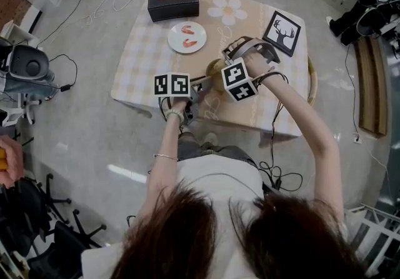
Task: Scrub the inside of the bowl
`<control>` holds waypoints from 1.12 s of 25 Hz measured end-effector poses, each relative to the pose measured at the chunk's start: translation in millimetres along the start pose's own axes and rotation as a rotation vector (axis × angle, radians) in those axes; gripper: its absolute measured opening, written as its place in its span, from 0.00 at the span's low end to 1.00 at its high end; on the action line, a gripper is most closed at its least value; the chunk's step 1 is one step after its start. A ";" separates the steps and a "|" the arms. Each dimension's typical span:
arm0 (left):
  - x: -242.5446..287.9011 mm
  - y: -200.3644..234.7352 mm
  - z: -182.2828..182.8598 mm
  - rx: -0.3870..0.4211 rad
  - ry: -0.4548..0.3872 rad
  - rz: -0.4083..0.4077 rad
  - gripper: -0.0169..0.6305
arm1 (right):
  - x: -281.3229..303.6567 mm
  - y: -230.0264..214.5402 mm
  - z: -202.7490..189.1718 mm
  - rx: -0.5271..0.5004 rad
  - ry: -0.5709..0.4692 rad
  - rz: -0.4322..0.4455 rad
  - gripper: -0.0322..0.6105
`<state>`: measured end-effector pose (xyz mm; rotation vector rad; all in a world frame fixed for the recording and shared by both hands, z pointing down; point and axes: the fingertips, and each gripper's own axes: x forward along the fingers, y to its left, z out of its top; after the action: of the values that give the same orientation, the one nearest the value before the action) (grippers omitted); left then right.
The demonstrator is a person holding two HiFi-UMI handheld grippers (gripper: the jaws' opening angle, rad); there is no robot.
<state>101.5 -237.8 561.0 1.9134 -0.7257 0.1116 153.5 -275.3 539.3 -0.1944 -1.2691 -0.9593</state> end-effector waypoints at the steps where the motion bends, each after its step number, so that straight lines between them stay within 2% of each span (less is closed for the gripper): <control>1: 0.1 0.0 -0.2 0.000 0.000 0.000 0.18 | -0.1 1.0 -0.2 0.001 0.001 0.001 0.20; 16: -1.5 -0.7 -2.0 -0.007 -0.006 -0.004 0.18 | -8.6 20.1 -0.4 0.003 0.017 0.015 0.20; 28: -1.3 -0.3 -1.6 -0.011 -0.009 -0.004 0.18 | -13.1 30.4 5.4 -0.050 0.030 0.018 0.20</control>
<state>100.9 -235.9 561.0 1.9062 -0.7274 0.0966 171.1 -246.8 541.0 -0.2294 -1.2154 -0.9753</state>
